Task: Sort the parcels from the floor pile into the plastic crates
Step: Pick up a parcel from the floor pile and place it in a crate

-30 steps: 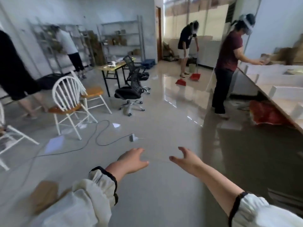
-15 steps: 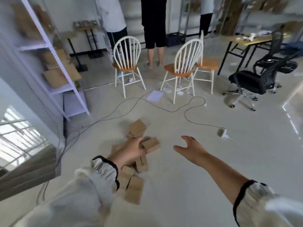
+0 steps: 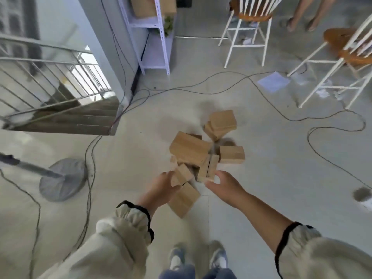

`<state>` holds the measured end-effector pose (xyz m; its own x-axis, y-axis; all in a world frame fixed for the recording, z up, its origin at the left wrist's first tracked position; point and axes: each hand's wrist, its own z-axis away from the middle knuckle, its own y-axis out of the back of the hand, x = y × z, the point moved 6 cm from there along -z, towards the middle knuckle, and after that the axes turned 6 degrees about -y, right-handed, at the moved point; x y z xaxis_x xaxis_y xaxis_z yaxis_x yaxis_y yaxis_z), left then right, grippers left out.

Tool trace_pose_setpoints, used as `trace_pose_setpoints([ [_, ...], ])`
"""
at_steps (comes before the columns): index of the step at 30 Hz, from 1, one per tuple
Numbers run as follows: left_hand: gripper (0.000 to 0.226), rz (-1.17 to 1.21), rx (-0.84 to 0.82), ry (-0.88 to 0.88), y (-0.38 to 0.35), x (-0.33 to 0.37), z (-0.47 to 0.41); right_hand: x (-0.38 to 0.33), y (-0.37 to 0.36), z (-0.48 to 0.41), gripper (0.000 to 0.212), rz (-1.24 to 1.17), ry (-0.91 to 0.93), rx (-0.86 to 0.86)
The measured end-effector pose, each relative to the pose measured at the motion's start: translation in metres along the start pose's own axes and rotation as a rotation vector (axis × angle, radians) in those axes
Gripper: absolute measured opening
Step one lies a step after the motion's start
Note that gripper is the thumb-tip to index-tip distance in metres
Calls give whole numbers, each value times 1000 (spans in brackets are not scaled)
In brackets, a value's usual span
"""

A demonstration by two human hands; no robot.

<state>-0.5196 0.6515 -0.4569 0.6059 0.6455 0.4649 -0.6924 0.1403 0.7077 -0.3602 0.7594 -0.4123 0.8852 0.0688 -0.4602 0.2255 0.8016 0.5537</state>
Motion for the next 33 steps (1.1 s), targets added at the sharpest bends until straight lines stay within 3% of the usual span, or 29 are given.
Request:
trace_pose_setpoints([
  [9, 76, -170, -162, 39, -202, -173, -195, 111, -181, -272, 57, 335, 50, -147],
  [16, 90, -217, -187, 123, -327, -299, -293, 181, -289, -448, 69, 292, -10, -169],
  [20, 103, -40, -249, 225, -361, -336, -308, 204, -324, -496, 85, 110, -55, -289],
  [22, 102, 31, -258, 266, -367, -343, -308, 215, -334, -506, 80, 65, -82, -332],
  [28, 58, 290, -376, 363, -382, -331, -305, 215, -325, -501, 59, -30, -123, -291],
  [33, 50, 283, -218, 294, -357, -317, -310, 223, -314, -493, 54, -205, -166, -296],
])
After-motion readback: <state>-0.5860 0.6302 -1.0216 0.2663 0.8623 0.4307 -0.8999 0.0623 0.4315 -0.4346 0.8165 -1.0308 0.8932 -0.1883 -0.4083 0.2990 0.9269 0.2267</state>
